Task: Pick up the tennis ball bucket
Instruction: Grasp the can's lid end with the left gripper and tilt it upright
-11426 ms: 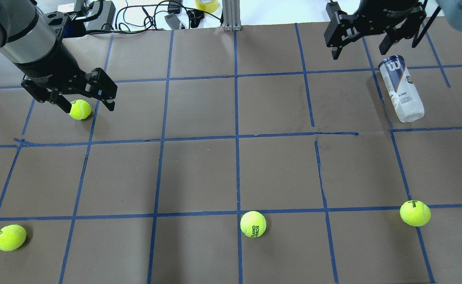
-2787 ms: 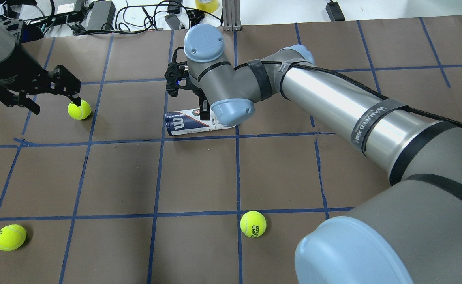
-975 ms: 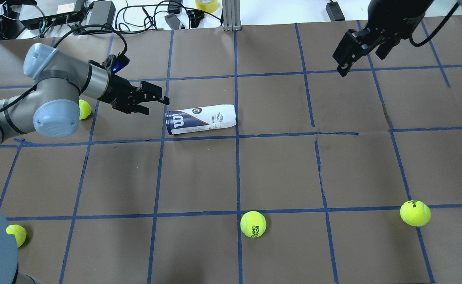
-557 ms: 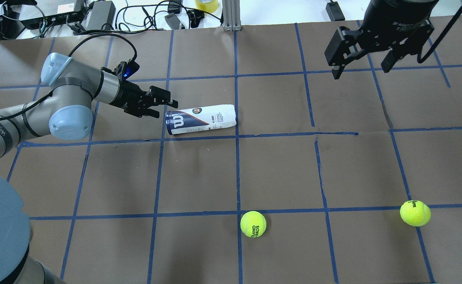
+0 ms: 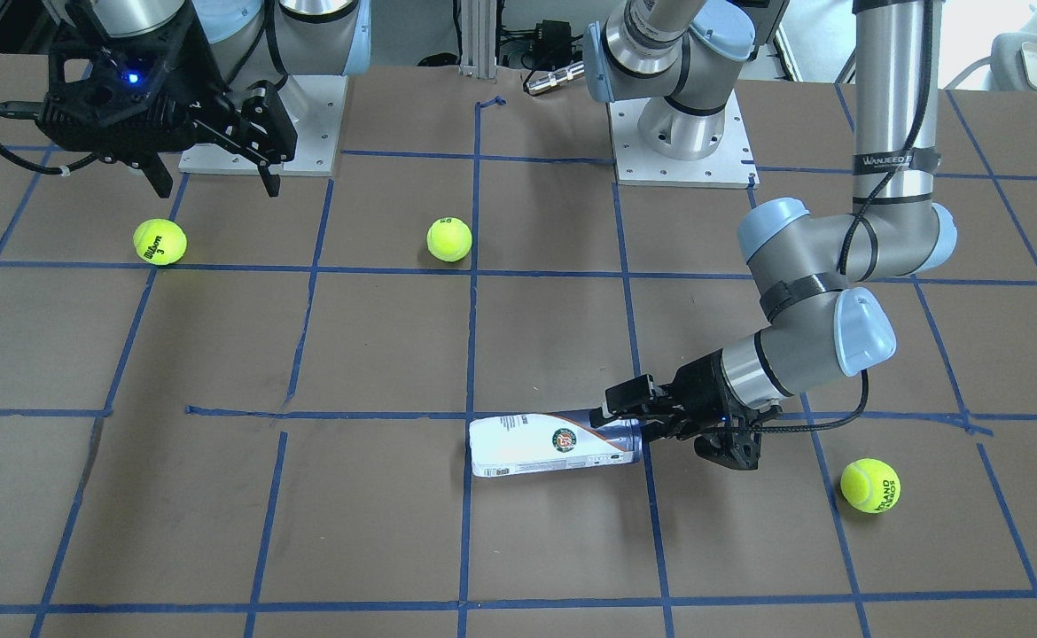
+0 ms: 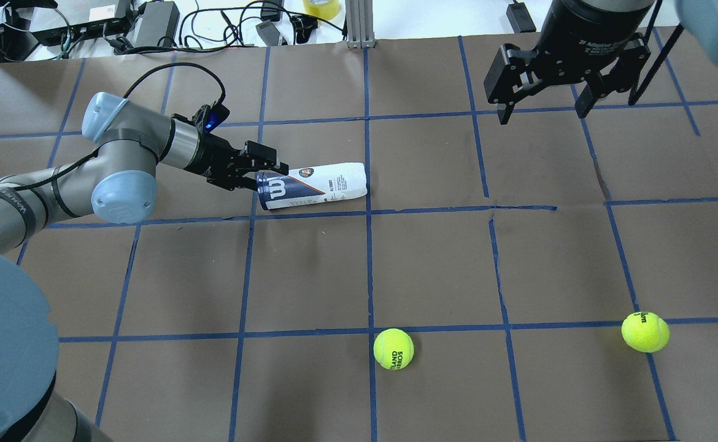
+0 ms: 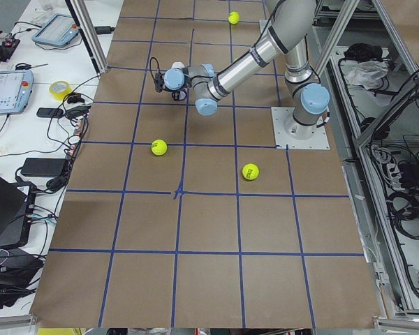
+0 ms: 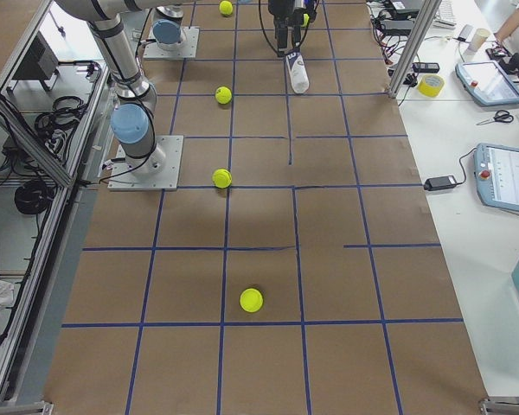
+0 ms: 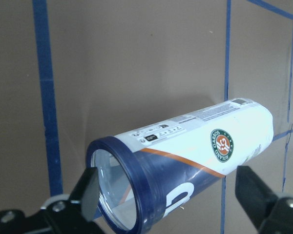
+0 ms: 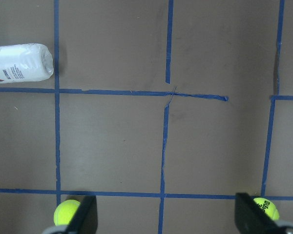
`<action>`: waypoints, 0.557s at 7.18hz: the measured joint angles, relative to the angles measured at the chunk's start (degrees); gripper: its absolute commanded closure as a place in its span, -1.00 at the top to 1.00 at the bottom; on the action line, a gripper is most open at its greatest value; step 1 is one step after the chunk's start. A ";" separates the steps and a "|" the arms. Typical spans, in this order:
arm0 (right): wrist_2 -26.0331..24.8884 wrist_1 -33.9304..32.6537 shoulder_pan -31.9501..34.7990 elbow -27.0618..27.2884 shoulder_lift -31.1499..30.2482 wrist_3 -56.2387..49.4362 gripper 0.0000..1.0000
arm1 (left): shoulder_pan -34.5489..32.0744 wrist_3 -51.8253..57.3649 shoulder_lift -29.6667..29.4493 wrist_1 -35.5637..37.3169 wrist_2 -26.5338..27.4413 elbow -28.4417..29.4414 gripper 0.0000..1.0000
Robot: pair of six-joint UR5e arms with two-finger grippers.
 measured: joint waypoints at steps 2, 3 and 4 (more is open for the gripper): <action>-0.05 -0.07 -0.07 0.14 0.03 -0.28 1.00 | -0.53 -1.47 0.00 -0.02 0.44 -0.17 -0.94; -0.06 -0.06 -0.08 0.17 0.03 -0.30 1.00 | -0.57 -1.67 0.06 -0.01 0.51 -0.09 -1.00; -0.06 -0.04 -0.08 0.19 0.04 -0.29 1.00 | -0.56 -2.03 0.22 0.08 0.56 0.19 -1.00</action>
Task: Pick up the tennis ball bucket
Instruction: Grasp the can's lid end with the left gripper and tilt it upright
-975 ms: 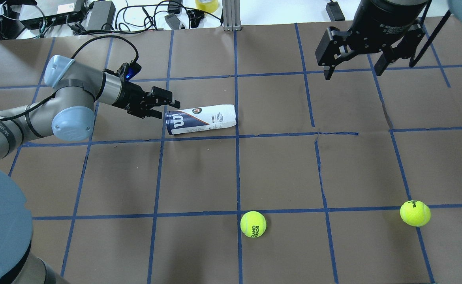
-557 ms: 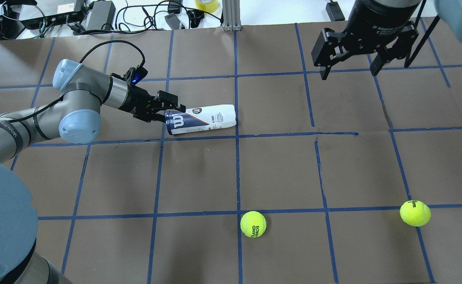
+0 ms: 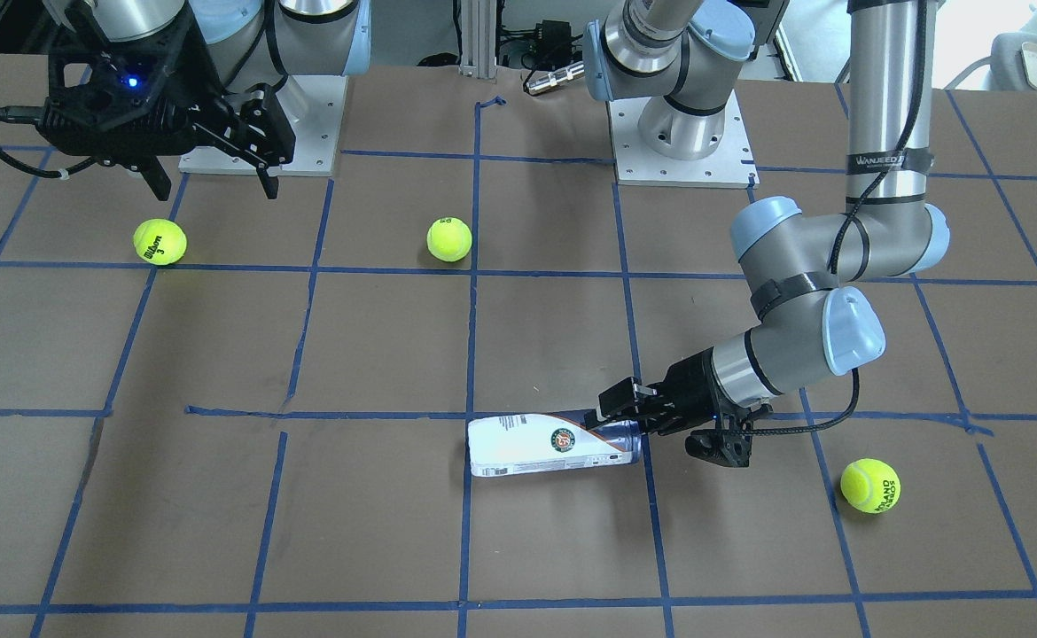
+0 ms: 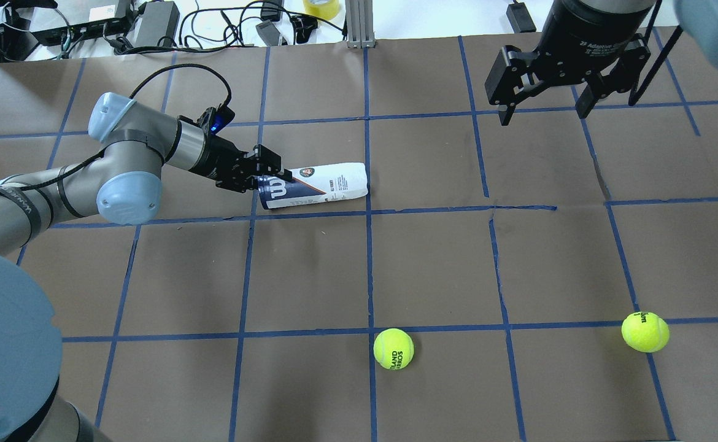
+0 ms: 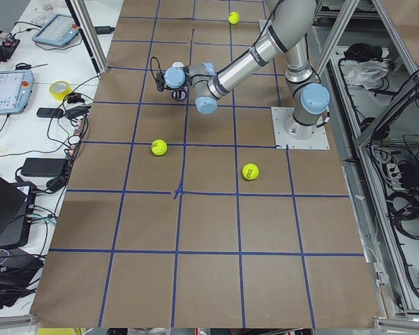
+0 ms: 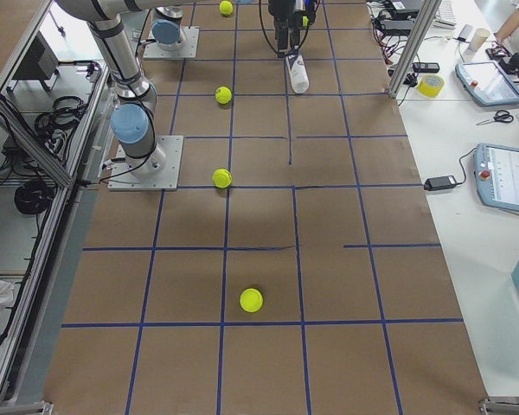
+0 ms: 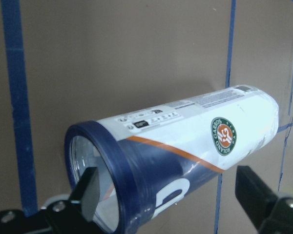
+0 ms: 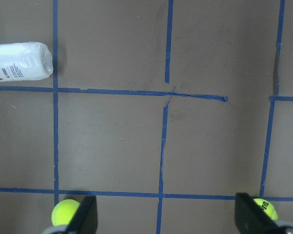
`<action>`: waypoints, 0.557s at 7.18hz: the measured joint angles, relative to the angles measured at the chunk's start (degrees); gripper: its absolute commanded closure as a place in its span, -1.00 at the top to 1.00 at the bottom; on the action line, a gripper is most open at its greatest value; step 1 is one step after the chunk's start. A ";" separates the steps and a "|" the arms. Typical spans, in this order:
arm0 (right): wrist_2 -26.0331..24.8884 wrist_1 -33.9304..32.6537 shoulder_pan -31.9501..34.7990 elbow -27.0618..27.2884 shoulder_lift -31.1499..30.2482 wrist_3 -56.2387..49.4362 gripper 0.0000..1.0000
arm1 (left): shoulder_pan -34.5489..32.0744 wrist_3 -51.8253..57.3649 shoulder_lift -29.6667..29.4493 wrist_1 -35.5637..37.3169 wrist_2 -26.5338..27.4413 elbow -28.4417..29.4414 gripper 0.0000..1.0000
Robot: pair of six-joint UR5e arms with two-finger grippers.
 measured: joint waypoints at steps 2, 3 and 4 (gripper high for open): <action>-0.05 0.01 -0.03 0.00 0.00 -0.02 1.00 | 0.05 -2.86 0.57 -0.63 0.09 2.22 -1.00; -0.06 -0.01 -0.04 0.01 0.00 -0.05 1.00 | 0.06 -5.51 0.67 -1.24 0.07 3.98 -1.00; -0.04 -0.03 -0.04 0.01 0.00 -0.06 1.00 | 0.09 -8.97 0.70 -2.18 -0.03 6.08 -1.00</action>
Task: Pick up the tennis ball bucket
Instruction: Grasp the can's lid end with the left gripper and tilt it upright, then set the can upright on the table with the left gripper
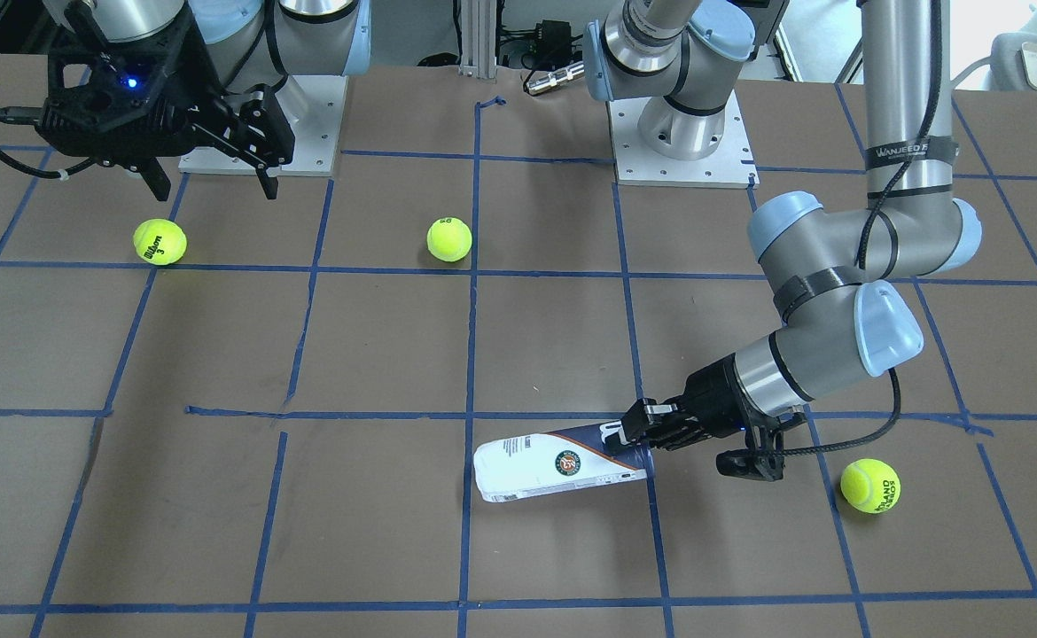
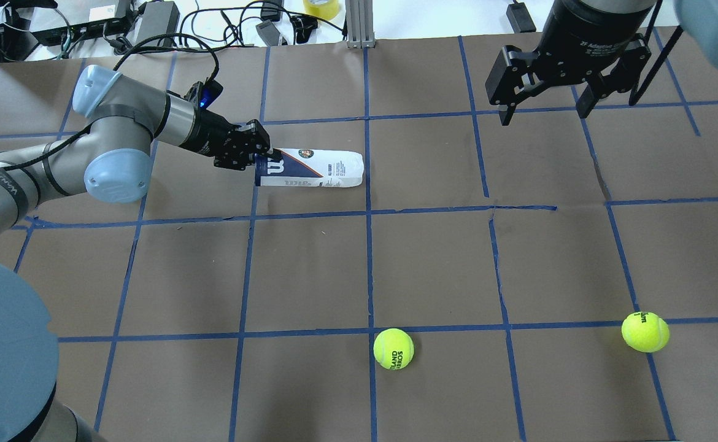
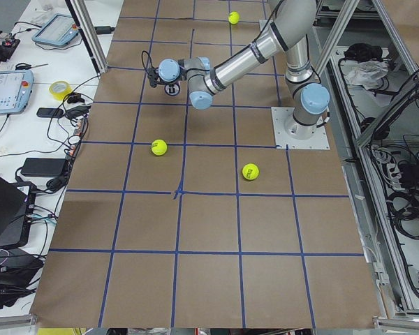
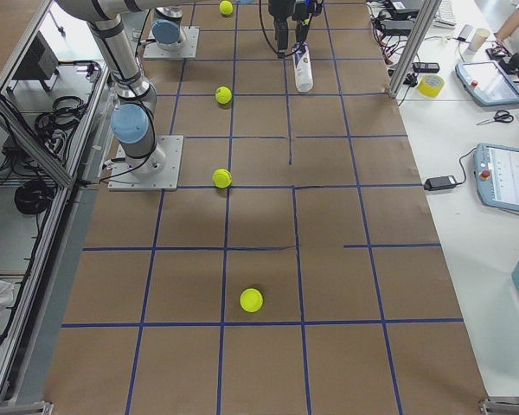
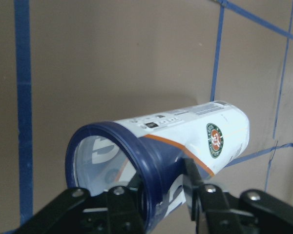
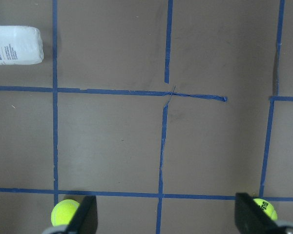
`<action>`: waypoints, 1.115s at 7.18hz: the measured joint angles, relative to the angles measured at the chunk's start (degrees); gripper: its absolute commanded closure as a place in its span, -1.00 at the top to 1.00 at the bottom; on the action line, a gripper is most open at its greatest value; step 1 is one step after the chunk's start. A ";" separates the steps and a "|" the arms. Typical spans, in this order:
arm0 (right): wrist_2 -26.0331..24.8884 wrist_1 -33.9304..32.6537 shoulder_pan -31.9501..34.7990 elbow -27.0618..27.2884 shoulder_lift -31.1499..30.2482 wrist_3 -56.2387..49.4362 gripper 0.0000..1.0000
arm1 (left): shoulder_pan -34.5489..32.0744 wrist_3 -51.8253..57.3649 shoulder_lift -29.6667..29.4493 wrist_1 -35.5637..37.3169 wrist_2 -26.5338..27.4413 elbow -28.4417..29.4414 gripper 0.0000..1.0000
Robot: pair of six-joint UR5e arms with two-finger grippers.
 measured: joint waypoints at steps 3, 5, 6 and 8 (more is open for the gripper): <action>0.04 -0.01 0.01 0.00 -0.03 -0.03 1.00 | -1.10 -7.04 1.64 -6.75 3.70 8.75 -1.00; 0.04 -0.01 0.00 0.00 0.00 -0.05 1.00 | -5.48 -8.35 3.18 -9.83 12.95 12.71 -1.00; 0.04 -0.01 0.00 0.00 0.00 -0.05 1.00 | -7.90 -9.08 3.57 -10.23 17.83 13.60 -1.00; 0.03 -0.01 0.01 0.00 0.00 -0.07 1.00 | -12.27 -9.37 3.81 -10.38 27.59 14.24 -1.00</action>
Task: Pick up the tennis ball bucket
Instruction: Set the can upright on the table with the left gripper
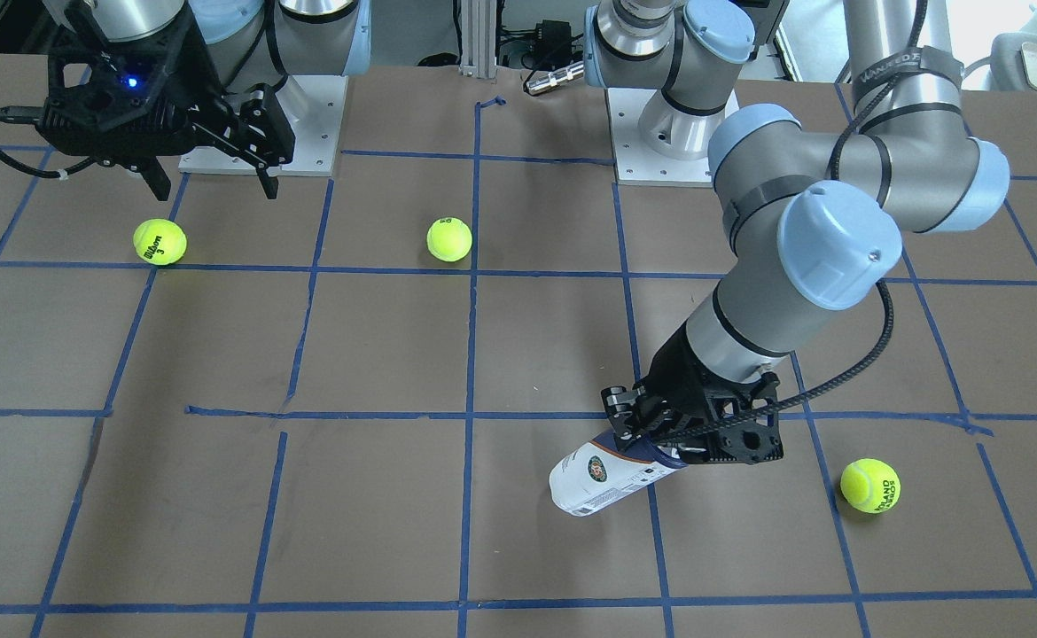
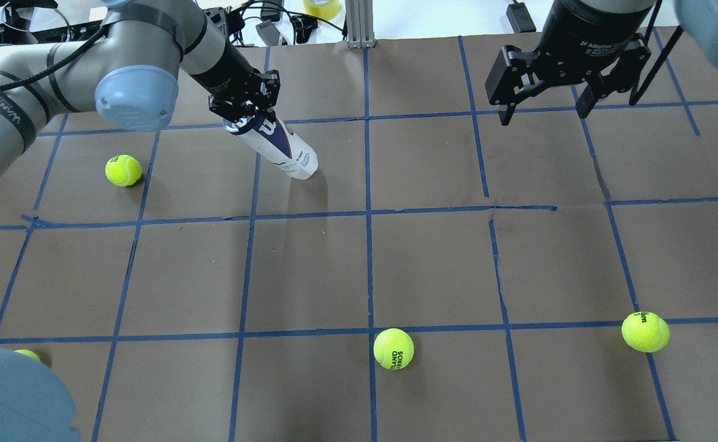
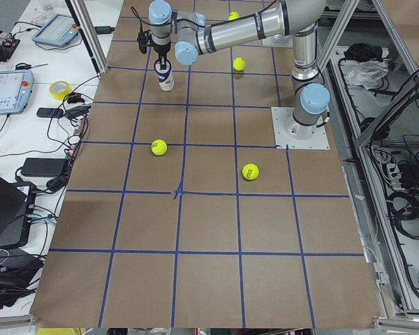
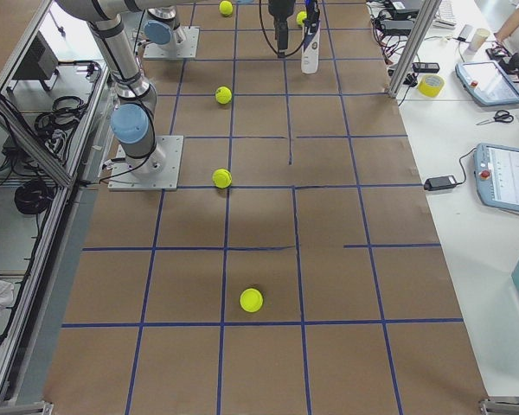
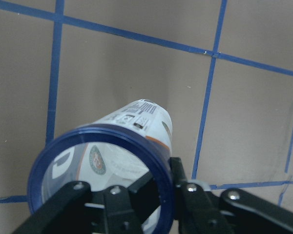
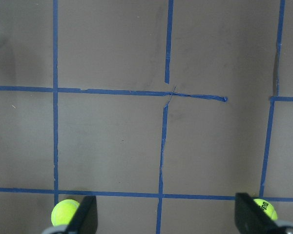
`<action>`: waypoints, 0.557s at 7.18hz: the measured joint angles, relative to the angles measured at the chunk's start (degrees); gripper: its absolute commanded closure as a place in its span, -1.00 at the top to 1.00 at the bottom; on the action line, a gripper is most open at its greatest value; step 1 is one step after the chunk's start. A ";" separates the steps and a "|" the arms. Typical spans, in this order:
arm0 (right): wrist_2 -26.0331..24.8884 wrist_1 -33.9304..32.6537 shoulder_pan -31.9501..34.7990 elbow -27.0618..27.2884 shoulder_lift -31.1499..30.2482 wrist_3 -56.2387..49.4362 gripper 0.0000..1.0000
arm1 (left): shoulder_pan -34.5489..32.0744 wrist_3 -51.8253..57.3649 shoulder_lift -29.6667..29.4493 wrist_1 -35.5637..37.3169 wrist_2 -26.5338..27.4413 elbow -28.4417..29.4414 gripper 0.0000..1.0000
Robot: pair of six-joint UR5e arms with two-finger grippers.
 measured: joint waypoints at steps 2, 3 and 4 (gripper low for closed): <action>-0.01 0.00 -0.05 0.06 0.00 0.00 1.00 | -3.26 1.21 -0.34 -3.36 6.11 2.47 -1.00; 0.01 0.00 -0.05 0.06 0.00 0.01 1.00 | -3.92 1.78 -0.57 -5.18 7.39 3.80 -0.85; 0.01 0.00 -0.12 0.03 0.00 0.02 1.00 | -4.30 2.39 -0.81 -6.03 7.94 4.42 -0.69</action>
